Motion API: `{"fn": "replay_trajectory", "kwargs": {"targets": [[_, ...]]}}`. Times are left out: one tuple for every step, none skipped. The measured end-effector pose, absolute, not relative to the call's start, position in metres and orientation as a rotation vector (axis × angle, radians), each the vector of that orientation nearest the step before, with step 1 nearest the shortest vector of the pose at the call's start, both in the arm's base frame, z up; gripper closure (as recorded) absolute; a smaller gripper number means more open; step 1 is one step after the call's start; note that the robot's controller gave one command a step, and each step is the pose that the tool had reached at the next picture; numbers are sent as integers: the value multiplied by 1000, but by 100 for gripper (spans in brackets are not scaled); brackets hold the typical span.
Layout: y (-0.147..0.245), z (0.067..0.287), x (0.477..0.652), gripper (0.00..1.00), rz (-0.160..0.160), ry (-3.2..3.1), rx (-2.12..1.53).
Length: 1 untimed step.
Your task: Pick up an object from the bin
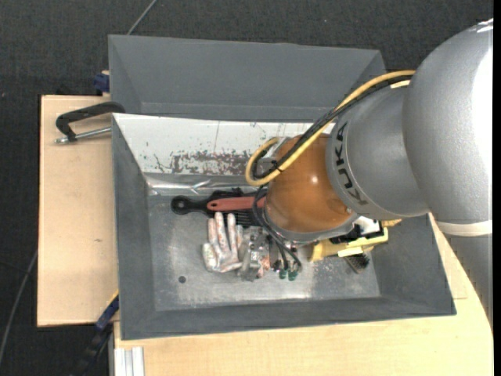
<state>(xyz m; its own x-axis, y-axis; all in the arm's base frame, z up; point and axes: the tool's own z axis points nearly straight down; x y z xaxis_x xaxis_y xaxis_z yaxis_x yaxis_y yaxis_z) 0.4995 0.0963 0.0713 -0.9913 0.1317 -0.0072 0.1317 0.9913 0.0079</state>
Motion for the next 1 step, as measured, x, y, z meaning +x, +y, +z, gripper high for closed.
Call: {"fn": "replay_trajectory", "kwargs": {"targets": [[96,74,499,100,10,3130,206]]}}
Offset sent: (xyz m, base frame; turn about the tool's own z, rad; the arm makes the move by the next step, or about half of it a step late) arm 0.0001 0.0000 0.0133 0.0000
